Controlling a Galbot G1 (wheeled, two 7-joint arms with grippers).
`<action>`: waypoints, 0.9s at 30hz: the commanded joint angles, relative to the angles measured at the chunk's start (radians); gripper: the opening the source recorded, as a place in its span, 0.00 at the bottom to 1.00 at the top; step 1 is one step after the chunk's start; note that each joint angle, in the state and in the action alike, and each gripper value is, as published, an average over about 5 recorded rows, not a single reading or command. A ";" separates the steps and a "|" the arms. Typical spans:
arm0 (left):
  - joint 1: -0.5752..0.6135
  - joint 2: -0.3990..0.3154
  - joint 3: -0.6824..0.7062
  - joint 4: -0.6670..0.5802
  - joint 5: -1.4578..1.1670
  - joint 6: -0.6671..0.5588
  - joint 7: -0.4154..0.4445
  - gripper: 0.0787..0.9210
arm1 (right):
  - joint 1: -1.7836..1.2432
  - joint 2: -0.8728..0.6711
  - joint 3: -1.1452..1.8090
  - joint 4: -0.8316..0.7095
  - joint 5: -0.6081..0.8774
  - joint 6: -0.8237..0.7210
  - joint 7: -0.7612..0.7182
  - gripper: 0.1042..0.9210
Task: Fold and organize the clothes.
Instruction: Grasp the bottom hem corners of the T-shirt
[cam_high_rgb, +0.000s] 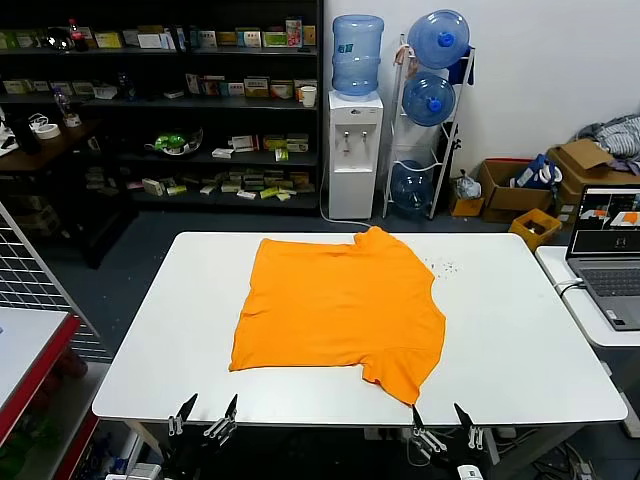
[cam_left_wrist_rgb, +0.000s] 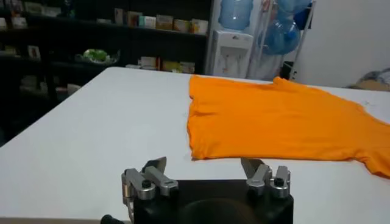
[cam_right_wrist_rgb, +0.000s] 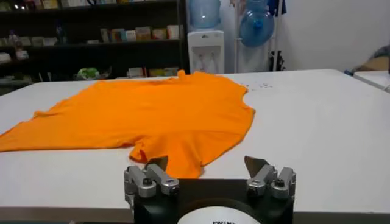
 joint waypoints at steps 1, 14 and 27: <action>-0.006 0.001 0.001 0.002 -0.002 0.007 -0.001 0.88 | 0.035 0.002 -0.015 -0.010 -0.004 -0.009 0.022 0.88; -0.325 -0.021 0.075 0.220 -0.001 0.037 -0.002 0.88 | 0.312 0.042 -0.098 -0.202 -0.026 -0.145 0.097 0.88; -0.378 -0.023 0.098 0.334 -0.014 0.053 -0.009 0.88 | 0.332 0.055 -0.109 -0.247 -0.033 -0.162 0.117 0.85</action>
